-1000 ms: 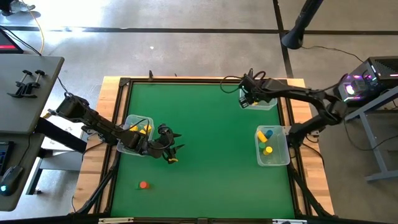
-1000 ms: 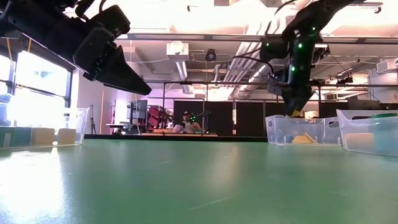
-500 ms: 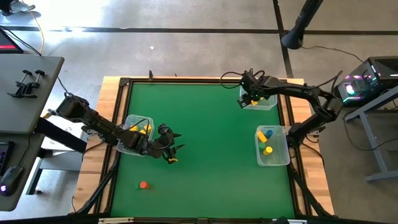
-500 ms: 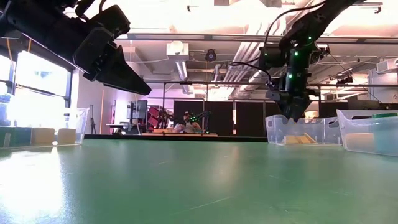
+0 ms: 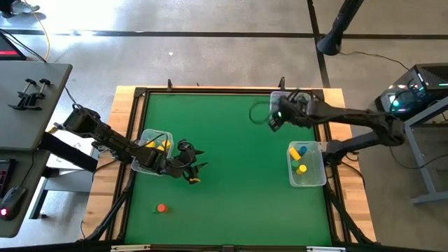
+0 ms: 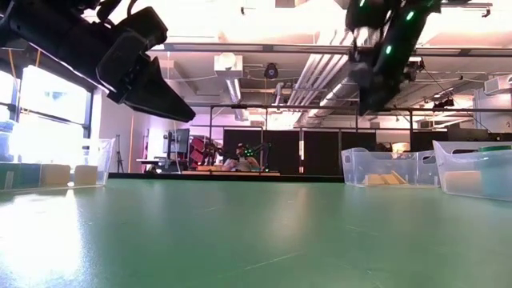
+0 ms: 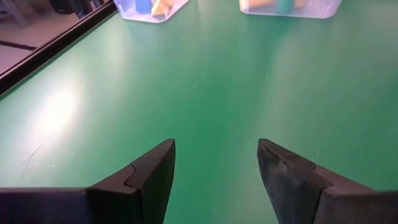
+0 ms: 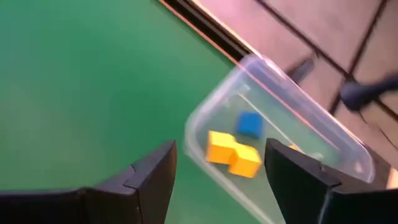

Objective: Sort blocks by size
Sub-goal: Put the orange cylindrical block into the bottom right transparent bin

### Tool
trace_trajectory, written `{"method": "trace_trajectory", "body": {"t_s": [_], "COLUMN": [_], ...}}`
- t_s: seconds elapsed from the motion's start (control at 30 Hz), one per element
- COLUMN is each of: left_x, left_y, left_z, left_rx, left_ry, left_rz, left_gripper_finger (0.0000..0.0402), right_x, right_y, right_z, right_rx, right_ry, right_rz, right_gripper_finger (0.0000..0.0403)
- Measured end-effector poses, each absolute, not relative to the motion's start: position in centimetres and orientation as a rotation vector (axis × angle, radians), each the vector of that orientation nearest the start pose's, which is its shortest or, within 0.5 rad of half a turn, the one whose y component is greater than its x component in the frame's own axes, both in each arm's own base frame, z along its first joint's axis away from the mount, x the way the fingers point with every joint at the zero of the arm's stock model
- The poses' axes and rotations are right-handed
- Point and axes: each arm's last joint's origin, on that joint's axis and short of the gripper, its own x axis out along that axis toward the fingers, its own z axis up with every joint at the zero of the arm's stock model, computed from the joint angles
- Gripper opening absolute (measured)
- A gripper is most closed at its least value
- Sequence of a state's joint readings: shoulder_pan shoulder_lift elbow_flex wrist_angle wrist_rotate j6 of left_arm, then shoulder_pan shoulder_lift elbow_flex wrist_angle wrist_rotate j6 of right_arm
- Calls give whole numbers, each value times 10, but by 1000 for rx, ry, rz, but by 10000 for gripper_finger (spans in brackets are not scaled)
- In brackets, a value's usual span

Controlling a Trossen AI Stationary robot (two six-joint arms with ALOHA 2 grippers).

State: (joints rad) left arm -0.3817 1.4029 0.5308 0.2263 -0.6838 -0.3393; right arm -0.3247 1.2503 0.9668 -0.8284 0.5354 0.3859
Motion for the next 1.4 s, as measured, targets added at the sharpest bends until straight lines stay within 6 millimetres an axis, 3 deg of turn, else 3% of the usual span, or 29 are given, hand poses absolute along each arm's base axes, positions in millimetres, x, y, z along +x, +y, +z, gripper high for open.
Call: {"method": "trace_trajectory", "body": {"t_s": [0.17,0.37,0.5,0.73,0.9,1.13,1.23,1.4], "left_x": [241,241,241,241,243,246,243,241], "left_y": [-77,-76,-76,-75,-70,-69,-83,-119], "left_z": [161,162,162,162,162,165,174,210], "left_rx": [-4,-4,-1,1,-6,-23,18,110], "left_ry": [489,486,484,483,482,446,463,536], "left_rz": [378,385,394,402,421,412,289,126], "left_gripper_finger": [215,215,215,215,215,215,215,213], "right_x": [221,242,266,315,343,367,370,371], "right_y": [-33,29,70,123,130,115,107,105], "right_z": [271,260,240,182,151,130,127,126], "right_rx": [142,67,1,-175,-193,-76,-30,-42], "right_ry": [834,717,630,580,527,481,502,513], "right_rz": [-883,-774,-697,-468,-335,-183,-116,-80], "right_gripper_finger": [233,234,234,234,234,234,234,234]}}
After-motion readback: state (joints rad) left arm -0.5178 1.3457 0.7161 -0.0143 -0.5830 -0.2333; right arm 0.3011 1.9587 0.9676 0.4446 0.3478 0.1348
